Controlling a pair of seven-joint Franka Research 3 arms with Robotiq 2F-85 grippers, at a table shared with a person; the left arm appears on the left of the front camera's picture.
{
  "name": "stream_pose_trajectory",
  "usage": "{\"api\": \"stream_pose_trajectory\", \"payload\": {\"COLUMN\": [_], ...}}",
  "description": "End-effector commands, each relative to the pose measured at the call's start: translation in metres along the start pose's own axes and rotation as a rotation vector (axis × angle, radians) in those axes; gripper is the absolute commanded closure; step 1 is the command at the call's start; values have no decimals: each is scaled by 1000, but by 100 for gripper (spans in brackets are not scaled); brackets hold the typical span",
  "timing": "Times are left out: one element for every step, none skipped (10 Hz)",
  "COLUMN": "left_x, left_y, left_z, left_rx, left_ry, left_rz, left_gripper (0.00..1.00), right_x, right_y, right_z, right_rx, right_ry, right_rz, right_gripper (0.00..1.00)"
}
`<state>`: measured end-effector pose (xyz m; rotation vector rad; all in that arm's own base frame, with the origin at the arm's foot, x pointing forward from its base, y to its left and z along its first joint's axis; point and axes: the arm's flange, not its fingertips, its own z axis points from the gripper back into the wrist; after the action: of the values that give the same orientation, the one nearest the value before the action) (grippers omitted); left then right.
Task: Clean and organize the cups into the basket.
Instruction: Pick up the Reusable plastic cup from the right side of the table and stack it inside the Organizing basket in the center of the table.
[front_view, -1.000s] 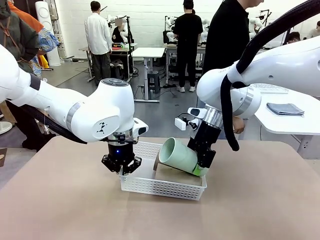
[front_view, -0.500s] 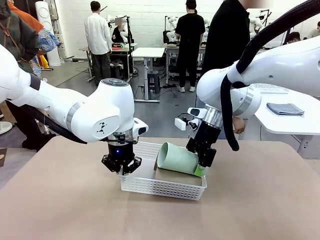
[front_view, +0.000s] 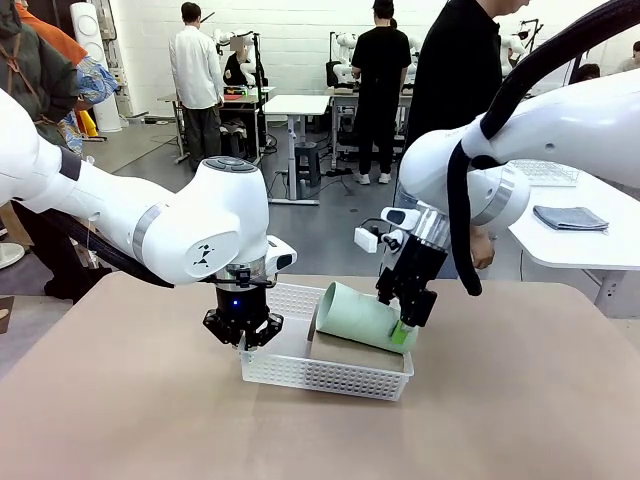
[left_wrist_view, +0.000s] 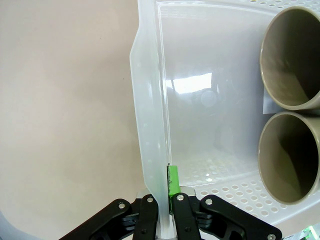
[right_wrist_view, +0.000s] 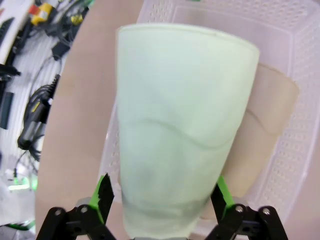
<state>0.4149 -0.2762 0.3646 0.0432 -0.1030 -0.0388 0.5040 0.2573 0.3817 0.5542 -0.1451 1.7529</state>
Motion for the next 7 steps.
{"api": "stream_pose_trajectory", "payload": {"left_x": [0, 0, 0, 0, 0, 0, 0], "left_y": [-2, -2, -2, -2, -2, -2, -2], "left_z": [1, 1, 1, 1, 1, 1, 1], "left_rx": [6, 6, 6, 6, 6, 6, 6], "left_ry": [-9, -9, -9, -9, -9, -9, -9], "left_rz": [3, 3, 3, 3, 3, 3, 3], "left_gripper": [100, 100, 100, 100, 100, 100, 100], "right_x": [-24, -38, -54, -73, -101, -130, -157], "right_y": [18, 25, 34, 45, 62, 79, 97], "right_z": [27, 44, 61, 77, 98, 114, 123], "right_rx": [-63, -54, -44, -36, -23, -22, -52], "right_ry": [-113, -217, -335, -455, -612, -755, -833], "right_rz": [15, 21, 44, 73, 125, 169, 185], "right_gripper": [0, 0, 0, 0, 0, 0, 0]}}
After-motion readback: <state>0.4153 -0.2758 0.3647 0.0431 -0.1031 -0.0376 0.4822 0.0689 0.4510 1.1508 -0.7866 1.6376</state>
